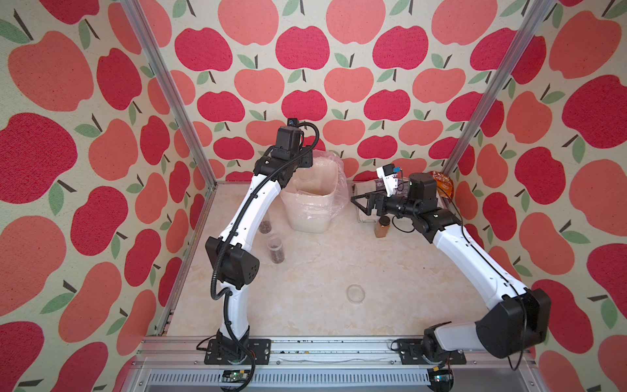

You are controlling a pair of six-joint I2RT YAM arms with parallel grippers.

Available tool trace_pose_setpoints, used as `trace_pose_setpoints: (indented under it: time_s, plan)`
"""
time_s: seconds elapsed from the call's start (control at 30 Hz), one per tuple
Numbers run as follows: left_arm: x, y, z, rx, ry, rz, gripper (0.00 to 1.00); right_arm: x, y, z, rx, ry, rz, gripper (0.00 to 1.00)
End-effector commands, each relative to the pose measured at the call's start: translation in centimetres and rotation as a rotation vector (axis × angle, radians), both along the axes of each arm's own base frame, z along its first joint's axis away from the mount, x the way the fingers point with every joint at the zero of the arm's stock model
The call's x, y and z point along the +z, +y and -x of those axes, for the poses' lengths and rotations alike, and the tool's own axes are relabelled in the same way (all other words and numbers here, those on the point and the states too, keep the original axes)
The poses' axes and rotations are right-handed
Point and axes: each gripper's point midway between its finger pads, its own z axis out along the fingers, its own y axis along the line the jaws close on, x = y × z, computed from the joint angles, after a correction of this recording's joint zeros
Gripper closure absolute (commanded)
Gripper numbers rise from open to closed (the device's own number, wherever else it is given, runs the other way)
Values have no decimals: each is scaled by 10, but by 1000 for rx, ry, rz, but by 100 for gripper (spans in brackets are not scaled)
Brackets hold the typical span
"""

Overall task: Empty the moldy dried flower tea in the jars
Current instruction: Pour the moldy dried flower tea into the trash bin.

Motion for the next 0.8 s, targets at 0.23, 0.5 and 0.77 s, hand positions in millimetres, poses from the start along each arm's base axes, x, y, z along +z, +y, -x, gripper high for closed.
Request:
trace_pose_setpoints:
  time_s: [0.23,0.5,0.77]
  plan:
    - [32,0,17,-7,-71,0,100,4,-1,2,11,-17,5,1]
    - [40,-13,24,15,-189,-202,100,1,-3,4,7,-12,7,1]
    - [41,-7,25,28,-186,-184,100,-2,-5,8,8,-14,8,1]
